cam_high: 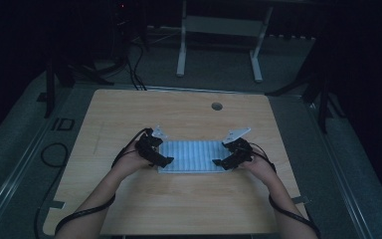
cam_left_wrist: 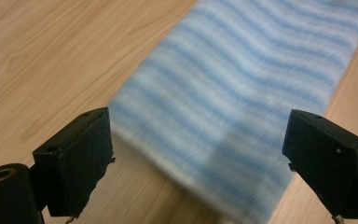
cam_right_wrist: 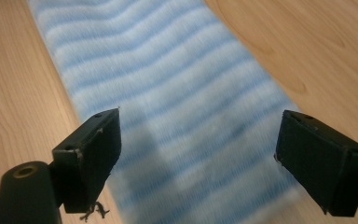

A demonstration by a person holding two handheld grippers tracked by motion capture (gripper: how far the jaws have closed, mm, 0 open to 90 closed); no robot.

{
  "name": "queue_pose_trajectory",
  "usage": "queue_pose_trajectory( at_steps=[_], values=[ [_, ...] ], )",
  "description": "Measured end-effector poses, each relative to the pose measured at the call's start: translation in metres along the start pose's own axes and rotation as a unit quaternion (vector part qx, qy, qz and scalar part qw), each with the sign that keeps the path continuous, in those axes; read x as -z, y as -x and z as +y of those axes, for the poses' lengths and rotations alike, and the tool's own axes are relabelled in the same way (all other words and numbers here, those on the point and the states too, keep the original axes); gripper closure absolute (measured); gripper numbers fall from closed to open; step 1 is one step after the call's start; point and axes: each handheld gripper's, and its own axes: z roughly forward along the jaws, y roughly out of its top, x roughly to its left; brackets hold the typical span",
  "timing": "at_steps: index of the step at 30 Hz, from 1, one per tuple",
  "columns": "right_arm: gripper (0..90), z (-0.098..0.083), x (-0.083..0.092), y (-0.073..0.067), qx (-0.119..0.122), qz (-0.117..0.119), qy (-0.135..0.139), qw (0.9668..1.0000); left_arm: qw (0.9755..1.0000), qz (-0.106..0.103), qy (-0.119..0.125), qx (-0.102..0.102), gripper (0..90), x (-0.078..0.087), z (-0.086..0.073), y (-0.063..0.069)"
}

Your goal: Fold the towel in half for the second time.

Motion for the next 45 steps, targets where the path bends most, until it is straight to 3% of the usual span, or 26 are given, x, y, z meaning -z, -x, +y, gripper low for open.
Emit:
queue_pose_trajectory(
  at_steps=[8,12,19,26,30,35,39,44,45],
  values=[
    [13.9,-0.031,0.020,0.006,-0.036,-0.029,0.035,0.9983,0.9992,0.006,0.020,0.033,8.8,0.009,-0.030,-0.007],
    [13.9,-0.051,0.032,0.009,-0.063,-0.050,0.057,0.9951,0.9985,0.008,0.029,0.046,8.8,0.016,-0.046,-0.008],
    [13.8,-0.082,0.051,0.011,-0.087,-0.092,0.081,0.9887,0.9959,0.025,0.047,0.072,8.8,0.031,-0.073,-0.013],
    [13.7,-0.106,0.065,0.008,-0.129,-0.143,0.108,0.9754,0.9919,0.034,0.067,0.103,8.9,0.042,-0.098,-0.017],
    [13.8,-0.116,0.069,0.006,-0.139,-0.163,0.099,0.9717,0.9902,0.039,0.068,0.116,8.8,0.046,-0.109,-0.019],
    [13.8,-0.129,0.073,0.002,-0.155,-0.179,0.100,0.9663,0.9860,0.043,0.094,0.131,8.9,0.053,-0.122,-0.020],
    [13.8,-0.138,0.077,-0.002,-0.173,-0.200,0.115,0.9577,0.9850,0.049,0.093,0.137,8.9,0.056,-0.131,-0.022],
    [13.8,-0.147,0.086,-0.005,-0.184,-0.232,0.127,0.9465,0.9816,0.062,0.102,0.149,8.9,0.060,-0.140,-0.022],
    [13.7,-0.149,0.089,-0.004,-0.192,-0.238,0.132,0.9429,0.9810,0.065,0.104,0.150,8.8,0.060,-0.141,-0.022]
  ],
)
